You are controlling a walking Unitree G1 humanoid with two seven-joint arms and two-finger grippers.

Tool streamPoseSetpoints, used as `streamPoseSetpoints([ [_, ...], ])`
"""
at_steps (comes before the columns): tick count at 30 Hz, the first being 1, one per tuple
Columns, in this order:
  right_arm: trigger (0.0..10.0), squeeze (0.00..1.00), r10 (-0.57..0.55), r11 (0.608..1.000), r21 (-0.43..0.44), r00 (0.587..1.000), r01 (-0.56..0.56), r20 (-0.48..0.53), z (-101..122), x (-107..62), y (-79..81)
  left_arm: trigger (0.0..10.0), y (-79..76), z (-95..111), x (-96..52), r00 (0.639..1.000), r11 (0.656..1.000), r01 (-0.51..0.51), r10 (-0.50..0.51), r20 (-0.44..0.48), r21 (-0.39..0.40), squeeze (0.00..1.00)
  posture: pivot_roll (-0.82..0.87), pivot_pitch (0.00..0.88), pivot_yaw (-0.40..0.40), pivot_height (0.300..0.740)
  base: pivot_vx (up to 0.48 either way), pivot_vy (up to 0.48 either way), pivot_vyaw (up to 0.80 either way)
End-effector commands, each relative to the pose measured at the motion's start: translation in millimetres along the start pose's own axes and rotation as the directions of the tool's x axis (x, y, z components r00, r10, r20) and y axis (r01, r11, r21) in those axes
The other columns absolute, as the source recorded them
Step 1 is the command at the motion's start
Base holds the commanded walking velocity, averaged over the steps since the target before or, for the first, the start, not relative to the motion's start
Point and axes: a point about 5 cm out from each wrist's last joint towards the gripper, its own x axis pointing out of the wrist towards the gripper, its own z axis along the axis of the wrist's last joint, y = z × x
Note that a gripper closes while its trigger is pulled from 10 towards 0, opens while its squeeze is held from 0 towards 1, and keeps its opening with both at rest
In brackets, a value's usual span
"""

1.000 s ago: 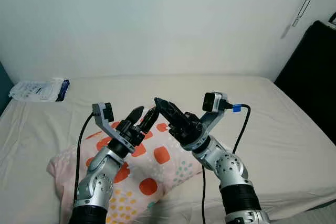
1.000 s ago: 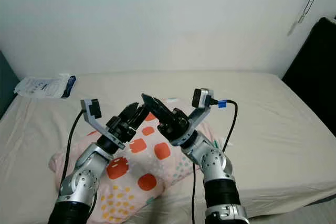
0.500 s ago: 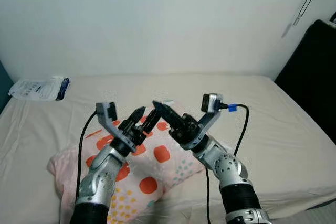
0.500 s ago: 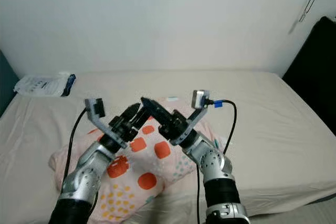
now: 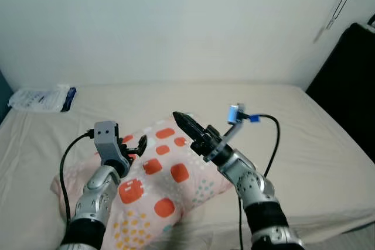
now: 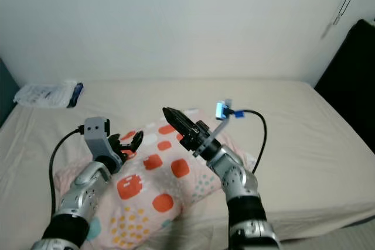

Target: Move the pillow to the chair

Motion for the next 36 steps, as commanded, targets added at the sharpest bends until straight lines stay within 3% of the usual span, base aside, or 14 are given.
streamPoseSetpoints([
  [1,10.0,0.00,-0.240,0.970,-0.081,0.957,0.230,-0.160,-19.7,-10.4,-23.8,10.0,7.6,-13.5,-3.7,0.997,0.993,-0.065,0.070,-0.046,0.095,0.00,0.08,0.000,-0.081,0.740,0.000,0.000,0.00],
  [2,10.0,0.00,-0.332,0.940,-0.149,0.920,0.306,-0.210,-25.8,-17.3,-33.6,10.0,8.0,-17.2,-4.3,0.995,0.988,-0.081,0.088,-0.051,0.129,0.00,0.08,0.000,-0.082,0.740,0.000,0.000,0.00],
  [3,10.0,0.00,-0.332,0.940,-0.149,0.920,0.306,-0.210,-25.8,-17.3,-33.6,10.0,8.0,-17.2,-4.3,0.995,0.988,-0.081,0.088,-0.051,0.129,0.00,0.08,0.000,-0.082,0.740,0.000,0.000,0.00],
  [4,10.0,0.00,-0.445,0.887,-0.251,0.862,0.387,-0.244,-30.9,-26.7,-44.5,10.0,6.3,-20.4,-5.1,0.995,0.985,-0.076,0.085,-0.052,0.156,0.00,0.08,0.000,-0.082,0.740,0.000,0.000,0.00],
  [5,10.0,0.00,-0.445,0.887,-0.251,0.862,0.387,-0.244,-30.9,-26.7,-44.5,10.0,6.3,-20.4,-5.1,0.995,0.985,-0.076,0.085,-0.052,0.156,0.00,0.08,0.000,-0.082,0.740,0.000,0.000,0.00],
  [7,10.0,0.00,-0.591,0.776,-0.463,0.749,0.429,-0.298,-43.2,-46.9,-60.3,10.0,4.8,-29.9,-7.9,0.994,0.982,-0.077,0.089,-0.064,0.171,0.00,0.08,0.000,-0.081,0.740,0.000,0.000,0.00],
  [10,10.0,0.00,-0.628,0.737,-0.538,0.709,0.410,-0.320,-49.5,-55.6,-64.7,10.0,5.9,-35.6,-10.2,0.993,0.982,-0.084,0.097,-0.073,0.169,0.00,0.07,0.000,-0.086,0.740,0.000,0.000,0.00],
  [11,10.0,0.00,-0.655,0.710,-0.587,0.670,0.389,-0.348,-60.1,-66.6,-68.5,10.0,13.1,-46.5,-16.4,0.984,0.976,-0.135,0.152,-0.089,0.173,0.00,0.07,0.000,-0.079,0.740,0.000,0.000,0.00],
  [12,10.0,0.00,-0.661,0.707,-0.589,0.664,0.393,-0.350,-62.1,-69.5,-69.5,10.0,16.5,-50.0,-19.2,0.980,0.972,-0.158,0.176,-0.095,0.175,0.00,0.06,0.000,-0.077,0.740,0.000,0.000,0.00],
  [19,10.0,0.00,-0.671,0.716,-0.534,0.654,0.450,-0.349,-63.9,-74.8,-73.2,10.0,18.2,-60.4,-24.3,0.975,0.963,-0.155,0.184,-0.122,0.219,0.00,0.05,0.000,-0.060,0.740,0.000,0.000,0.00],
  [23,10.0,0.00,-0.618,0.775,-0.396,0.721,0.492,-0.314,-60.9,-68.9,-70.3,10.0,13.5,-63.3,-23.4,0.978,0.967,-0.129,0.160,-0.131,0.219,0.00,0.04,0.000,-0.040,0.740,0.000,0.000,0.00],
  [25,10.0,0.00,-0.614,0.779,-0.384,0.727,0.496,-0.308,-59.9,-67.8,-70.1,10.0,11.1,-63.6,-22.7,0.980,0.970,-0.116,0.147,-0.132,0.215,0.00,0.04,0.000,-0.040,0.740,0.000,0.000,0.00],
  [32,10.0,0.00,-0.646,0.730,-0.482,0.719,0.484,-0.256,-53.7,-58.9,-69.5,10.0,10.4,-63.1,-20.6,0.979,0.972,-0.143,0.166,-0.120,0.185,0.00,0.05,0.000,-0.052,0.740,0.000,0.000,0.00],
  [36,10.0,0.00,-0.611,0.714,-0.504,0.784,0.486,-0.109,-31.2,-41.0,-63.1,10.0,10.8,-53.8,-16.9,0.980,0.977,-0.177,0.186,-0.065,0.120,0.00,0.06,0.000,-0.066,0.740,0.000,0.000,0.00],
])
